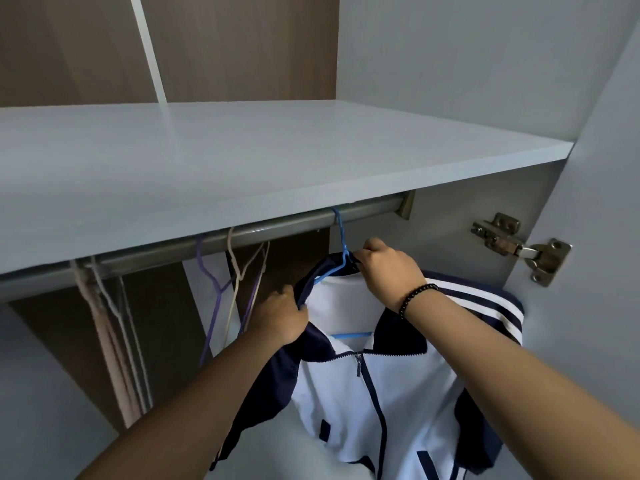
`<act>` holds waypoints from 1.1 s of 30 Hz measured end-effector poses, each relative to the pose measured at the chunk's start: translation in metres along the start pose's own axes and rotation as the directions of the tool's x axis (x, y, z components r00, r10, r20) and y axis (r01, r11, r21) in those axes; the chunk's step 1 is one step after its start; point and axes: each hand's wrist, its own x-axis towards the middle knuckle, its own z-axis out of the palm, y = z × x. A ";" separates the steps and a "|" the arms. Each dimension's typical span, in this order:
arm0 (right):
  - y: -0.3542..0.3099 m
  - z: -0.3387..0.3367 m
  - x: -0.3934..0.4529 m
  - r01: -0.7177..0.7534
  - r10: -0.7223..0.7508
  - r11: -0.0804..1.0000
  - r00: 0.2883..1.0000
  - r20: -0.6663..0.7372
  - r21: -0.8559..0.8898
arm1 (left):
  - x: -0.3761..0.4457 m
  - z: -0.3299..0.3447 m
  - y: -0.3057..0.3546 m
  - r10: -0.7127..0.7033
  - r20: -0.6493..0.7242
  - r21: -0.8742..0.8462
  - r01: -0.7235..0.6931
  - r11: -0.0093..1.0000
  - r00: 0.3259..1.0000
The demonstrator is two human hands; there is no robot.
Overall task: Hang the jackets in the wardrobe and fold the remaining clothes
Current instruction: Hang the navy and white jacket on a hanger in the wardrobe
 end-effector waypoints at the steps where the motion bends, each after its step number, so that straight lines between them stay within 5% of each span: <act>1: 0.002 -0.001 0.000 0.003 -0.003 1.000 1.000 0.001 -0.027 | -0.002 -0.002 -0.003 0.028 -0.016 0.022 -0.028 0.999 0.999; 10: 0.003 0.003 0.006 0.117 -0.118 0.993 0.989 0.085 0.012 | 0.009 -0.044 -0.020 0.088 -0.231 0.381 0.006 0.925 0.969; 15: 0.005 0.026 -0.003 0.056 -0.073 0.991 0.987 0.145 0.123 | 0.021 -0.034 -0.030 0.143 -0.034 0.161 -0.136 0.978 0.989; 22: 0.021 0.046 -0.034 -0.087 0.075 0.854 0.996 0.043 0.514 | 0.023 -0.010 -0.018 0.210 -0.134 -0.002 -0.213 0.977 0.968; 33: 0.011 0.058 -0.053 -0.190 0.202 0.825 0.979 0.038 0.532 | 0.017 -0.005 0.021 0.143 -0.110 -0.198 -0.163 0.967 0.984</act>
